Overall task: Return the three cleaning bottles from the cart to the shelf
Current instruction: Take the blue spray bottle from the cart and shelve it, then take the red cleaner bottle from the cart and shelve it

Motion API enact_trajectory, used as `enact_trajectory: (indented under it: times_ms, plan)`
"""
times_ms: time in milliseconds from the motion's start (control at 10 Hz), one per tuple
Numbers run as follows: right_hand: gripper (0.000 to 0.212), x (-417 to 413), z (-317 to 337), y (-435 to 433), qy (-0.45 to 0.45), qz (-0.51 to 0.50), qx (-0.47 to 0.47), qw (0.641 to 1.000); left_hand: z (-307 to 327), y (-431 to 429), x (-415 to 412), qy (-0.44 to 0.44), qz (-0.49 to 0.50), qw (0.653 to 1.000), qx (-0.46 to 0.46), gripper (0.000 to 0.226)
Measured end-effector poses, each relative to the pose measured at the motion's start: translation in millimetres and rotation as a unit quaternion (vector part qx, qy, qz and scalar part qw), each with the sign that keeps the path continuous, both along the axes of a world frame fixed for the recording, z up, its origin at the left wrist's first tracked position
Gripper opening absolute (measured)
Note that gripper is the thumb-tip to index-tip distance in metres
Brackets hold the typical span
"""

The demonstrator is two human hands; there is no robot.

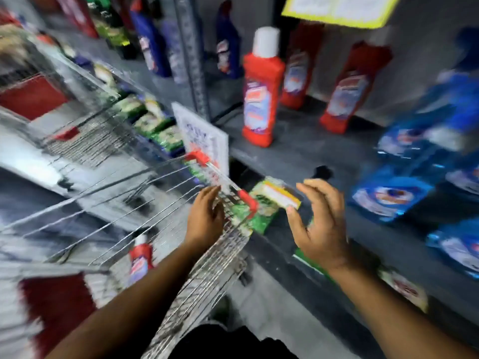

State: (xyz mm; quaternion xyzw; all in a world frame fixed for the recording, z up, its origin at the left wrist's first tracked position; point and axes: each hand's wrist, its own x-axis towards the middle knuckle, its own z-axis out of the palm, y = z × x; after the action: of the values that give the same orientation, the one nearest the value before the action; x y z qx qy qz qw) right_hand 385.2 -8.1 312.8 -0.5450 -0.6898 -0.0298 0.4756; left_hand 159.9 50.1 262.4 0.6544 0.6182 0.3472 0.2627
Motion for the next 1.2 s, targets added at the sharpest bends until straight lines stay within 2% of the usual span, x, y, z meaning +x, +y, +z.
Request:
enact_trajectory:
  times_ms: [100,200,300,400,500,600,700,800,900,1000,1100,1200]
  plan:
    - [0.036,-57.3,-13.5,26.8,-0.011,0.103,-0.066,0.992,-20.6,-16.7,-80.0,0.021,0.136,0.985,-0.106,0.041]
    - [0.044,-157.1,-39.0,67.7,-0.059,0.228,-0.251,0.939,-50.6,-50.4,-184.0,-0.014,0.303,0.913,-0.273,0.042]
    - [0.054,-217.2,-61.5,90.0,-0.124,0.272,-0.402,0.865,-69.6,-67.9,-226.2,-0.094,0.367,0.850,-0.365,0.042]
    - [0.065,-309.6,-132.0,123.3,-0.232,0.318,-0.547,0.739,-104.6,-75.3,-260.7,-0.208,0.449,0.759,-0.423,0.038]
    - [0.057,-360.9,-188.7,137.5,-0.256,0.333,-0.574,0.703,-161.4,-78.6,-268.7,-0.336,0.500,0.671,-0.433,0.041]
    - [0.041,-412.4,-266.8,150.5,-0.255,0.313,-0.603,0.689,-227.4,-83.4,-255.7,-0.511,0.538,0.516,-0.428,0.037]
    - [0.046,-434.2,-307.7,153.9,-0.229,0.263,-0.630,0.694,-254.5,-83.8,-244.0,-0.560,0.545,0.466,-0.415,0.031]
    - [0.066,-455.5,-348.7,147.5,-0.149,0.155,-0.680,0.701,-263.5,-81.9,-234.0,-0.567,0.578,0.450,-0.377,0.042]
    - [0.073,-459.1,-360.8,141.6,-0.118,0.110,-0.690,0.706,-271.4,-85.8,-237.3,-0.580,0.587,0.436,-0.358,0.037]
    - [0.077,-449.1,-354.5,142.7,-0.054,0.044,-0.709,0.701,-269.7,-91.0,-241.6,-0.574,0.601,0.412,-0.374,0.013]
    - [0.069,-431.7,-333.5,150.4,-0.031,0.048,-0.710,0.702,-260.6,-90.7,-239.7,-0.580,0.592,0.413,-0.377,0.022]
    - [0.055,-393.7,-278.5,163.4,0.027,0.085,-0.679,0.728,-230.0,-81.1,-232.0,-0.558,0.563,0.465,-0.395,0.025]
